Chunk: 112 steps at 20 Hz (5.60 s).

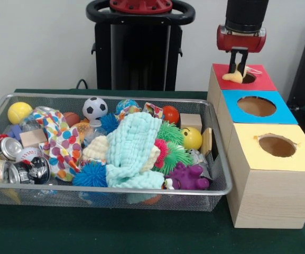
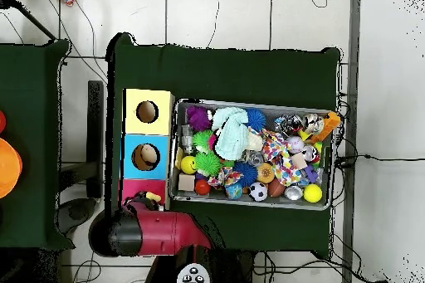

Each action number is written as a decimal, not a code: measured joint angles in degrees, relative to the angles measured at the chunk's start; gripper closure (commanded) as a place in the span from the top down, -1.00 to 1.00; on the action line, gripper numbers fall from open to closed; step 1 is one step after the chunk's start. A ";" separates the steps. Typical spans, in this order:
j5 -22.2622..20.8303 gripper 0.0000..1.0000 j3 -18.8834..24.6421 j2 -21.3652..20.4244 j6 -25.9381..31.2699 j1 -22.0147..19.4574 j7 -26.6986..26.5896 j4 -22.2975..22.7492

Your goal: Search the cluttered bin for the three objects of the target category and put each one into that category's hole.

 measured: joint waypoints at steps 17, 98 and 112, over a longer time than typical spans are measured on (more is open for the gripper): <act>-0.02 1.00 -2.56 0.54 -0.04 2.66 0.00 -2.32; 0.00 -1.00 -2.36 -5.07 -2.50 0.21 0.00 7.92; 2.72 -1.00 -1.23 -5.07 -2.49 3.23 0.00 8.62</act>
